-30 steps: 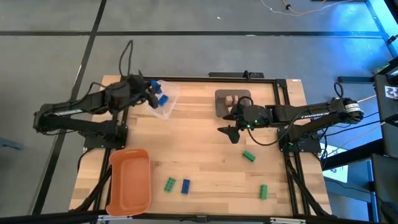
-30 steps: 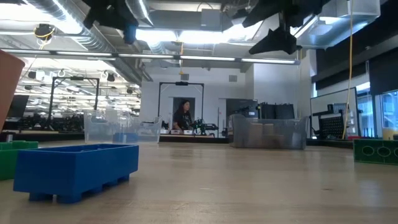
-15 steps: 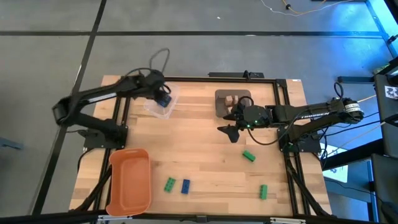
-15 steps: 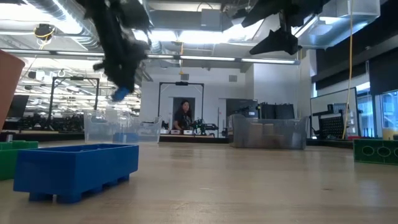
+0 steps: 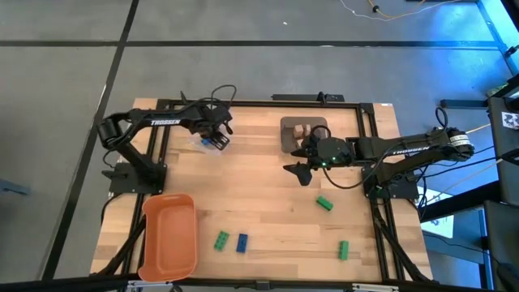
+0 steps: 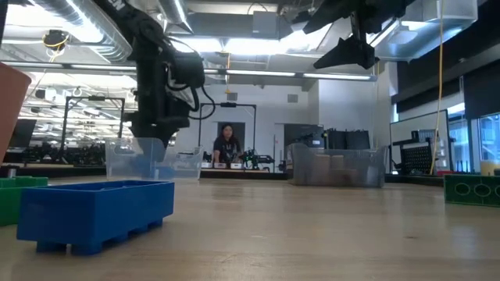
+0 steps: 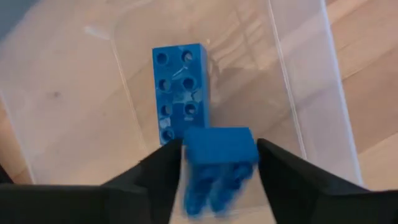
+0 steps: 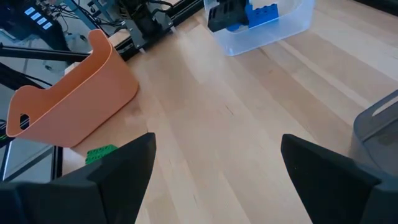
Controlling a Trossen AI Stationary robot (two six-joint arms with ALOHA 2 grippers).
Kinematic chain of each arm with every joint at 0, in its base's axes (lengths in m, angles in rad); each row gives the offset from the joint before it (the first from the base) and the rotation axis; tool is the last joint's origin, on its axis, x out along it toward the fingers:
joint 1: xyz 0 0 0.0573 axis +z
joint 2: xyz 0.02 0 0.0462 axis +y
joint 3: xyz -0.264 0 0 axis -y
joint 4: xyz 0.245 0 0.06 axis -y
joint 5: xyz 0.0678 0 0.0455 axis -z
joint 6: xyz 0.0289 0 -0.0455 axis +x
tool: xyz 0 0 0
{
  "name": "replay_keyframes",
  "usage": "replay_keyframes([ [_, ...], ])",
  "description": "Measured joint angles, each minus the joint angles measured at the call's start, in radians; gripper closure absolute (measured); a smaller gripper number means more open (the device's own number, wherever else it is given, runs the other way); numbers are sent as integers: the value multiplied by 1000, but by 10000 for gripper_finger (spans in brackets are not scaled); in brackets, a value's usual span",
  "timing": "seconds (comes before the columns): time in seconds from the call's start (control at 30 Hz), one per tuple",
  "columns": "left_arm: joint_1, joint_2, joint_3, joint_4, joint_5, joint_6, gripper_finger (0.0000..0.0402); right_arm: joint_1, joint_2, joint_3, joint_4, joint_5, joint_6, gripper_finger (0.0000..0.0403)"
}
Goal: Sort & place blocks by color
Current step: Put the right blue game piece into the transparent bin, then put the blue game piece into the transparent bin
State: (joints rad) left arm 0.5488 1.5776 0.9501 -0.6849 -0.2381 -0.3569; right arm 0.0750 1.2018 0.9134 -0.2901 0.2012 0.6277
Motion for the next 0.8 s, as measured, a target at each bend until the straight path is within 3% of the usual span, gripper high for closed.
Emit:
replay_keyframes([
  [0.2,9,-30,30,-6,71,16,125,0,0,0,0,1,-5,58],
  [0.43,-23,-171,87,74,179,-22,105,0,0,0,-14,34,-4,58],
  [0.63,-240,-386,56,387,193,-80,108,1,0,0,-33,18,-5,58],
  [0.7,-337,-441,33,485,138,-105,108,1,0,0,-33,16,-6,58],
  [0.8,-489,-491,14,555,-25,-146,108,2,0,0,-33,14,-6,58],
])
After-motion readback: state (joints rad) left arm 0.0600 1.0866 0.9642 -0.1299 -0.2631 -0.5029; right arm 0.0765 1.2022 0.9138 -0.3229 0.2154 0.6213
